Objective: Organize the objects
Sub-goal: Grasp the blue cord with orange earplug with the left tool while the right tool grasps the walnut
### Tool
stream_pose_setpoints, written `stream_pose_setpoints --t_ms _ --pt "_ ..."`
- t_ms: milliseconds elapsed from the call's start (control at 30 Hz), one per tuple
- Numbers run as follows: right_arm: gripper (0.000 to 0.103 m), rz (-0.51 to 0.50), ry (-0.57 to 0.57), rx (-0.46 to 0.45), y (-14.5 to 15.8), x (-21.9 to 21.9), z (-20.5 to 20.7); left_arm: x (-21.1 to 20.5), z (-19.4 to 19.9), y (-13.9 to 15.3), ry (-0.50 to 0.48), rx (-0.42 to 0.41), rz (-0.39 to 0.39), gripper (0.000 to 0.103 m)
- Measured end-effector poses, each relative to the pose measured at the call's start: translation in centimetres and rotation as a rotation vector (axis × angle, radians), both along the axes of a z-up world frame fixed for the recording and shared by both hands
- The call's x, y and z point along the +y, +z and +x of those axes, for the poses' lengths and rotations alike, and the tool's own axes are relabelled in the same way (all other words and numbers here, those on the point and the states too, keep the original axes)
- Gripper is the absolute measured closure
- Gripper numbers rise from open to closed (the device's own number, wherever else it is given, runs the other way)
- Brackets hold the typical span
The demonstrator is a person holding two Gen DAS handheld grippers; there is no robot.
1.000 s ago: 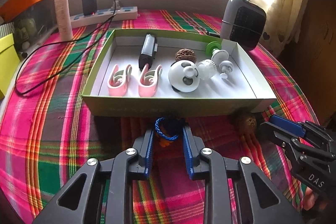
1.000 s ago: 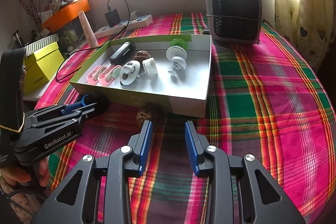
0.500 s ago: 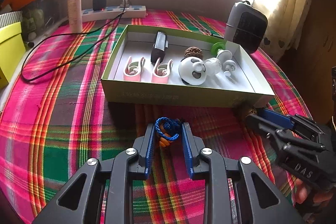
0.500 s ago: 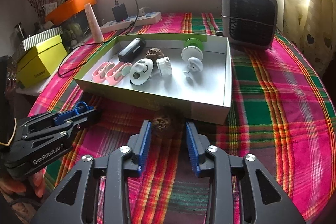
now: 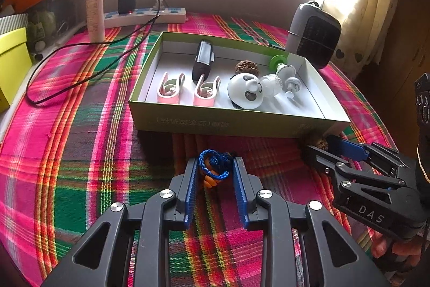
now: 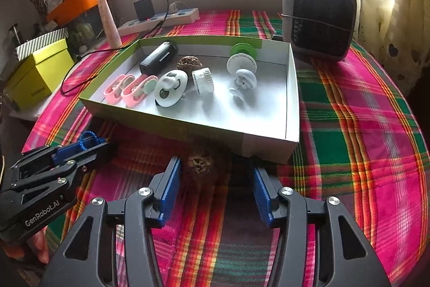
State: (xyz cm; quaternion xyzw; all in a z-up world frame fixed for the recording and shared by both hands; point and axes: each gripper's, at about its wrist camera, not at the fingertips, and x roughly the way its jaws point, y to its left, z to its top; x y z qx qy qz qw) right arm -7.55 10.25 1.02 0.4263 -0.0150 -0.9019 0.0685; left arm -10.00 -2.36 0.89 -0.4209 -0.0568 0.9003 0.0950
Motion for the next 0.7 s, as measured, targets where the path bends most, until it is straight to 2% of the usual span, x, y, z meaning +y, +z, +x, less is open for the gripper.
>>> stream_pose_setpoints --t_ms 200,367,567,700 --pt "0.052 0.002 -0.014 0.000 -0.02 0.07 -0.04 0.03 -0.03 0.01 0.000 0.000 0.000 0.078" --pt "0.066 -0.005 -0.015 0.003 0.06 0.19 0.01 0.00 -0.02 0.02 0.000 0.001 -0.001 0.078" --pt "0.074 -0.006 0.002 0.006 0.11 -0.10 0.16 0.06 0.00 0.03 0.000 0.001 -0.001 0.078" --pt "0.074 -0.012 0.002 0.007 0.12 -0.07 0.20 0.11 0.01 0.02 0.000 0.001 -0.005 0.078"
